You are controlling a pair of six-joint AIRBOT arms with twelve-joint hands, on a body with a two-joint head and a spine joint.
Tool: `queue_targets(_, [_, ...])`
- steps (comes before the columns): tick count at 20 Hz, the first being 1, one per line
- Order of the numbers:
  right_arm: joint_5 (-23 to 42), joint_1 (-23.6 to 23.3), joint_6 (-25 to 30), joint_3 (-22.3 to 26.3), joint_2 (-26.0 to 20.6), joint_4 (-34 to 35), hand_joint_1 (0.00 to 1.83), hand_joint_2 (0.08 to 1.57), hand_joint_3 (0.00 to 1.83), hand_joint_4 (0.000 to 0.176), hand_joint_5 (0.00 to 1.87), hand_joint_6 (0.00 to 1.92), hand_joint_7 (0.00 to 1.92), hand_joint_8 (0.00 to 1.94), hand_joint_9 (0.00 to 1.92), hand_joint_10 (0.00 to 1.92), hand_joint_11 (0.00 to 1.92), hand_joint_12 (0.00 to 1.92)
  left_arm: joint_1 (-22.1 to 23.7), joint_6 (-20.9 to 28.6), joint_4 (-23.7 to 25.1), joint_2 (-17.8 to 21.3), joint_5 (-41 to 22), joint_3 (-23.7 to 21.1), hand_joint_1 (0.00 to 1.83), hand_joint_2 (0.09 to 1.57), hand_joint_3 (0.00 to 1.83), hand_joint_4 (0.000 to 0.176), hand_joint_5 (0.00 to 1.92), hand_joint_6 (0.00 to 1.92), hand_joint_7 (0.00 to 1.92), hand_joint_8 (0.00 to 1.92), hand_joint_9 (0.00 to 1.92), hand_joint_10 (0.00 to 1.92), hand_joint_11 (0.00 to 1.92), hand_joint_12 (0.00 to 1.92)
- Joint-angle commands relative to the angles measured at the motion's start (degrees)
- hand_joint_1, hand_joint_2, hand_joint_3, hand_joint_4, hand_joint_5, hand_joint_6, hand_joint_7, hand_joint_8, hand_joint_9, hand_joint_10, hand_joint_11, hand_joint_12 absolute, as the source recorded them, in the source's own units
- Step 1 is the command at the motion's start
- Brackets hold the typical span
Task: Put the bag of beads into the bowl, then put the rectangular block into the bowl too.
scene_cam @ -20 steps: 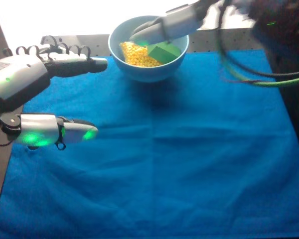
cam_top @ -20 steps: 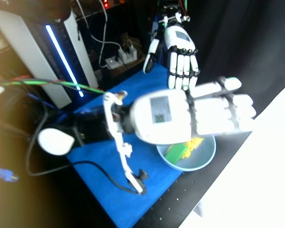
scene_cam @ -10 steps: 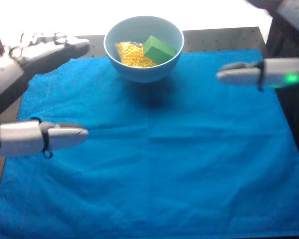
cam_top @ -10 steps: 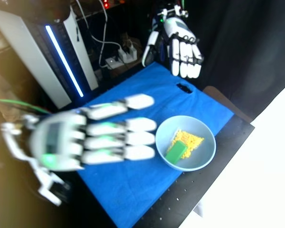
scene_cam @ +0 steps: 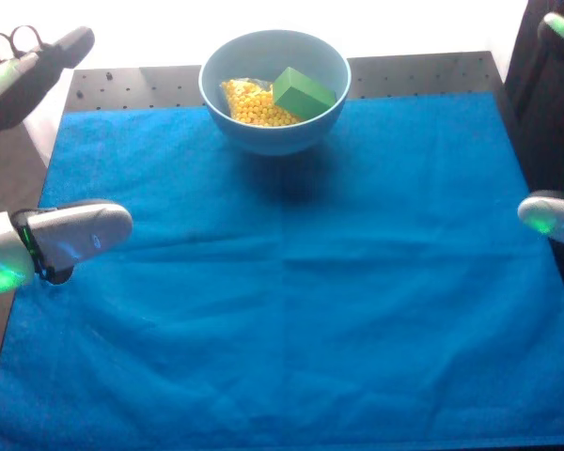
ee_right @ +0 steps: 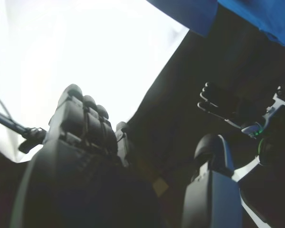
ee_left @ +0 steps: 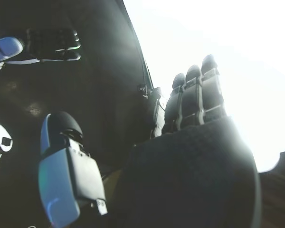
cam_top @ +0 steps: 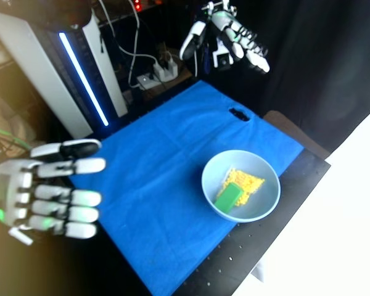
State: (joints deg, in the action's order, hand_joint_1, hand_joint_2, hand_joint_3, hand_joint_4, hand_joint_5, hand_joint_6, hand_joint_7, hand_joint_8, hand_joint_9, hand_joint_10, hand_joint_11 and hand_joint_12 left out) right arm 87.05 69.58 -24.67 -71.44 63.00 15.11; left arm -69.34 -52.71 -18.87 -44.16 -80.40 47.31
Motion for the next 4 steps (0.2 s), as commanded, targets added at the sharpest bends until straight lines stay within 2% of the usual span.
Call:
queue_targets(1, [7.7,-0.6,0.3,-0.1,-0.3,0.6,0.62,0.94,0.00,0.176,0.00,0.00,0.01,0.00,0.00,0.00,0.00,0.00,0.2,0.5,0.5,0.2,-7.6,0.1,0.32,0.93,0.00,0.171,0.00,0.00,0.00,0.00,0.00,0.00,0.00,0.00])
queue_targets(2, [7.7,-0.6,0.3,-0.2,-0.3,0.6,0.62,0.94,0.00,0.176,0.00,0.00,0.00,0.00,0.00,0.00,0.00,0.00,0.2,0.5,0.5,0.5,-7.6,0.3,0.32,0.92,0.00,0.166,0.00,0.00,0.00,0.00,0.00,0.00,0.00,0.00])
queue_targets(3, [8.0,-0.6,0.3,-0.5,-0.3,0.6,0.62,0.94,0.00,0.176,0.00,0.00,0.02,0.01,0.00,0.00,0.00,0.00,0.3,1.2,0.5,0.7,-7.8,1.1,0.32,0.93,0.00,0.143,0.00,0.00,0.00,0.00,0.00,0.00,0.00,0.00])
queue_targets(4, [8.4,-0.6,0.3,-0.7,-0.3,0.6,0.64,0.94,0.00,0.176,0.01,0.00,0.00,0.00,0.00,0.00,0.00,0.00,0.8,2.3,0.6,0.7,-8.5,1.9,0.33,0.97,0.01,0.142,0.00,0.00,0.00,0.00,0.00,0.00,0.00,0.00])
